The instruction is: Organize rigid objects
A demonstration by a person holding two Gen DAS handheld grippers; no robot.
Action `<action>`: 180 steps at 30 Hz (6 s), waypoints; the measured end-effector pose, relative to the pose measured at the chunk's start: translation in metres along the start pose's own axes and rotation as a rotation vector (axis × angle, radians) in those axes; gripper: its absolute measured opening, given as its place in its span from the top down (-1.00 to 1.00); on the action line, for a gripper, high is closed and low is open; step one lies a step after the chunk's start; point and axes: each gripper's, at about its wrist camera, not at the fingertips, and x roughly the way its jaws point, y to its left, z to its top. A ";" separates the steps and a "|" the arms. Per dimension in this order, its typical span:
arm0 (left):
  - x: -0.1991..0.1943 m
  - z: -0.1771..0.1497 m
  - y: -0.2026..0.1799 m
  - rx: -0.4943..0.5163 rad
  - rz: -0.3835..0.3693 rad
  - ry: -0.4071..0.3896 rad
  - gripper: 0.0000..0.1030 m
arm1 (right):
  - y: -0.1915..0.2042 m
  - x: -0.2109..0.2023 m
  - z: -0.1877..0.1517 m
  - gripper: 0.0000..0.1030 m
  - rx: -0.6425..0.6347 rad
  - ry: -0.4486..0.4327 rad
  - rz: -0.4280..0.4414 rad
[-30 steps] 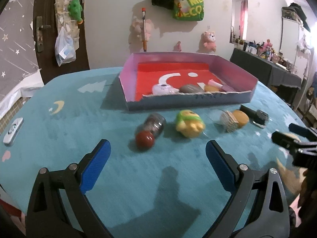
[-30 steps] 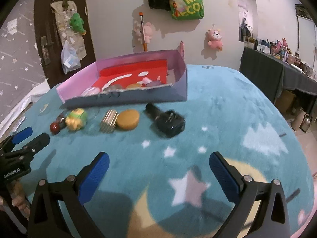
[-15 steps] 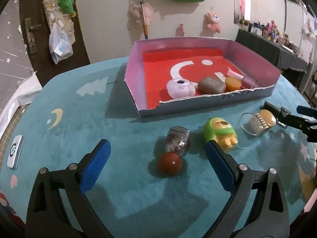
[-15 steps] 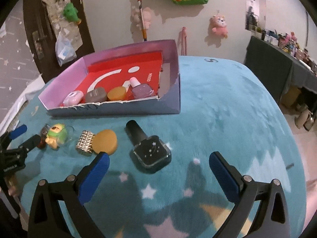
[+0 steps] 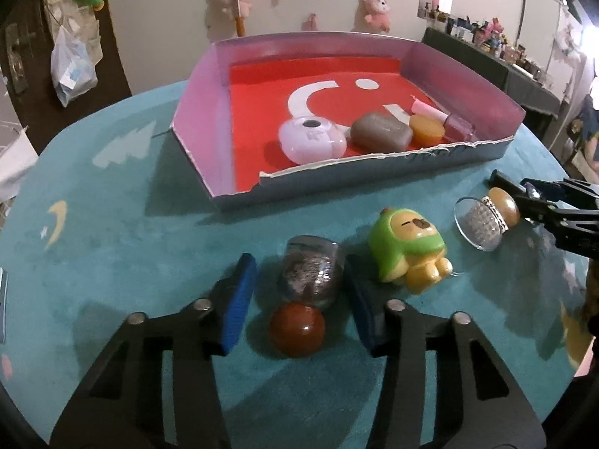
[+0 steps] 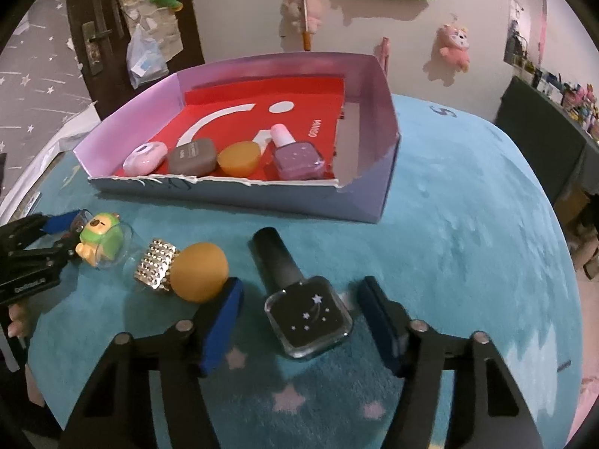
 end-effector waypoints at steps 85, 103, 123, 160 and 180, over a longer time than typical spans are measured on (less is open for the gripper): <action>0.117 0.174 0.003 0.169 -0.105 0.314 0.43 | 0.068 0.124 0.163 0.15 -0.263 0.180 0.097; 0.111 0.178 0.010 0.127 -0.143 0.300 0.39 | 0.063 0.120 0.168 0.14 -0.243 0.175 0.124; 0.030 0.175 -0.001 0.086 -0.159 0.073 -0.34 | 0.030 0.028 0.163 -0.17 -0.156 0.016 0.142; -0.147 -0.011 -0.038 -0.065 -0.082 -0.387 -0.81 | 0.063 -0.159 -0.004 -1.00 -0.068 -0.362 -0.029; -0.080 -0.062 -0.045 -0.104 -0.068 -0.248 -0.81 | 0.044 -0.080 -0.065 -1.00 0.077 -0.221 -0.031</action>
